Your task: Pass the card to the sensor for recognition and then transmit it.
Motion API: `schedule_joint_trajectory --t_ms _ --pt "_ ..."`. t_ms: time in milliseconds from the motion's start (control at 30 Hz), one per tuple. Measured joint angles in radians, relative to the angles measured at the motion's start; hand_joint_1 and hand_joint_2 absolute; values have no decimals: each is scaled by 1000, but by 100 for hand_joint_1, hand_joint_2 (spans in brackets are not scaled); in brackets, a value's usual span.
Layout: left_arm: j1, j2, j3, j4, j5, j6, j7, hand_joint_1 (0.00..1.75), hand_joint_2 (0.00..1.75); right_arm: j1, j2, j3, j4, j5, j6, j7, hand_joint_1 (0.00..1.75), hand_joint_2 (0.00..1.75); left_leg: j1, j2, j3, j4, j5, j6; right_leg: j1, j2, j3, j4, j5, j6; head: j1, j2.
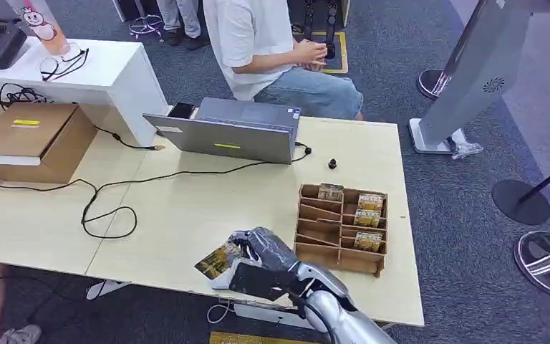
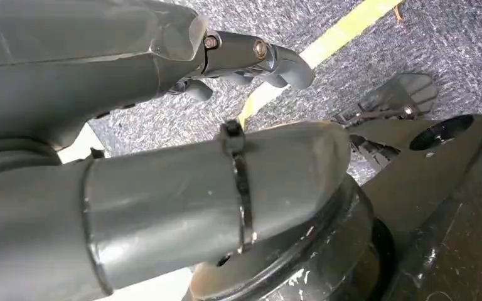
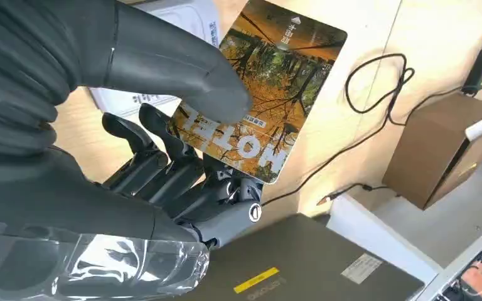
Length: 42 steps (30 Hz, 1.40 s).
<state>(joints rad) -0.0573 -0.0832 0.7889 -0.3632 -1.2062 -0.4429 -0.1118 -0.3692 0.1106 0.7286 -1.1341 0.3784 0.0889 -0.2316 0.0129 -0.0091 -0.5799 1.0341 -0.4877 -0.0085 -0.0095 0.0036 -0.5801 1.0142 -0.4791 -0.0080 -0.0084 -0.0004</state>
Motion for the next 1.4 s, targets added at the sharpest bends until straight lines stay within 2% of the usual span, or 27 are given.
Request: schedule_joint_trajectory --t_ms 333,700,1000,1400 --pt "-4 5 -26 7 37 2 7 0 0 -60 49 42 93 -5 3 9 175 175 0 0 0 0 0 0 0 0 0 0 0 0 0 0" --pt "-4 10 -50 15 62 0 17 0 0 -126 85 45 199 -17 -22 22 175 175 0 0 0 0 0 0 0 0 0 0 0 0 0 0" --pt "-4 15 -71 21 85 0 20 0 0 -155 88 69 249 32 -63 35 175 175 0 0 0 0 0 0 0 0 0 0 0 0 0 0" --pt "-4 19 -87 25 111 0 24 0 0 -170 90 95 277 74 -61 45 175 175 0 0 0 0 0 0 0 0 0 0 0 0 0 0"
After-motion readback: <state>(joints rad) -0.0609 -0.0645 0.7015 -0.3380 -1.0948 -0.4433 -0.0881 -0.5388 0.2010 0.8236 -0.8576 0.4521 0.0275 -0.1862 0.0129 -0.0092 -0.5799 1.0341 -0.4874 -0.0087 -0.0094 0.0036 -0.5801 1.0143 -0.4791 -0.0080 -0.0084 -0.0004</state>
